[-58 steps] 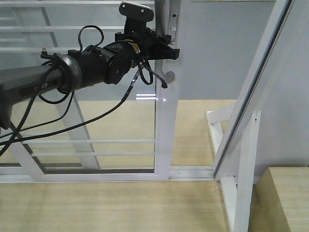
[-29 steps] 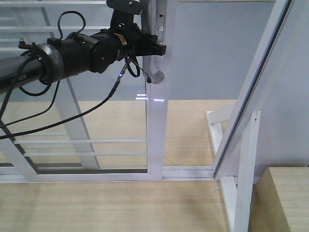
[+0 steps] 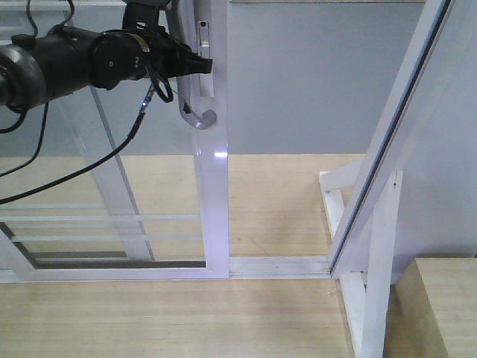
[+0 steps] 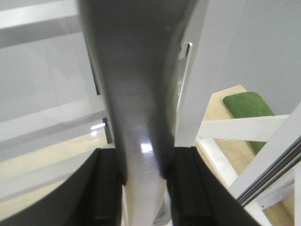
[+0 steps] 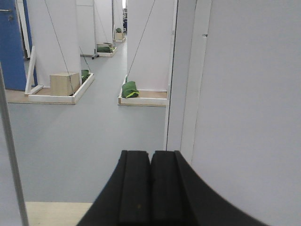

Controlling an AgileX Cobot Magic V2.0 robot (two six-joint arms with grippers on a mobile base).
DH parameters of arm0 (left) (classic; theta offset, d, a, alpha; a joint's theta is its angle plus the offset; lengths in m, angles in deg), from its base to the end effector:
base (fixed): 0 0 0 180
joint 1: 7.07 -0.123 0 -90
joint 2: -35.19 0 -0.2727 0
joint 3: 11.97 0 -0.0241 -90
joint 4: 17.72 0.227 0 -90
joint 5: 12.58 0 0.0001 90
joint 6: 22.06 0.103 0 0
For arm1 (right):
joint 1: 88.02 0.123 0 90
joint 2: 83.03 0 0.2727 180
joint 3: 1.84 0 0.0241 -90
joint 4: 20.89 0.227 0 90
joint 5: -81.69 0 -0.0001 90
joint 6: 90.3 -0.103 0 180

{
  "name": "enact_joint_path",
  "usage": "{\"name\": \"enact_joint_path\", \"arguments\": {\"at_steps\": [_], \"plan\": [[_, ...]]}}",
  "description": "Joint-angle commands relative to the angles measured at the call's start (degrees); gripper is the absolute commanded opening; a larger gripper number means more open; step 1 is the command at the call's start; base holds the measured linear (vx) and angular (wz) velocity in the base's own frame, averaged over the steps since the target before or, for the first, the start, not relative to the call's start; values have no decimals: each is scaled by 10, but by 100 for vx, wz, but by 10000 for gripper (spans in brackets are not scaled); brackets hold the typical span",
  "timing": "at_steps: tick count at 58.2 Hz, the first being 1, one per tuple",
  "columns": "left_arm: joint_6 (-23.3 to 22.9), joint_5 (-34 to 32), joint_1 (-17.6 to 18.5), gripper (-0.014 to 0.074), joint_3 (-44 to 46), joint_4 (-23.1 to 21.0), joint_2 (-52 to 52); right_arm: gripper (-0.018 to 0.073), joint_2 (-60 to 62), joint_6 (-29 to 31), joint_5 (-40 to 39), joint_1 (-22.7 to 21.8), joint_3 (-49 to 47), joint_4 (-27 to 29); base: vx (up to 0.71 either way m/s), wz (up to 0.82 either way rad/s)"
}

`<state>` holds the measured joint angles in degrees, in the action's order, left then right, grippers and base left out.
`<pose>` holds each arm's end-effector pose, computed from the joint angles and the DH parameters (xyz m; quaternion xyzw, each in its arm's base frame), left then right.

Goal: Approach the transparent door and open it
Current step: 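Bring the left gripper to the door frame and push it along, then slide the door further open with the left gripper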

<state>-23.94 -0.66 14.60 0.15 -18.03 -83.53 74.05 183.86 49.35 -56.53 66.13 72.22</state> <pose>0.4144 -0.1648 0.2711 0.1457 0.8470 -0.1061 0.5000 0.0826 -0.0138 0.2454 -0.0074 0.7218 -0.0171 0.6918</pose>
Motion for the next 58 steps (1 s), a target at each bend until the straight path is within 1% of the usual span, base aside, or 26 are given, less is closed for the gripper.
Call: {"name": "enact_joint_path", "arguments": {"at_steps": [1,6,24,58], "plan": [[1,-162,-23,3,34,3,69,-6,-4,7,4,-2,-16,-26,0,0],[1,-160,-33,3,34,3,76,-6,-4,7,4,-2,-16,-26,0,0],[1,-155,-73,3,34,46,104,-6,-4,7,4,-2,-16,-25,0,0],[1,-100,-152,3,34,47,149,-6,-4,7,7,-2,-16,-23,0,0]]}}
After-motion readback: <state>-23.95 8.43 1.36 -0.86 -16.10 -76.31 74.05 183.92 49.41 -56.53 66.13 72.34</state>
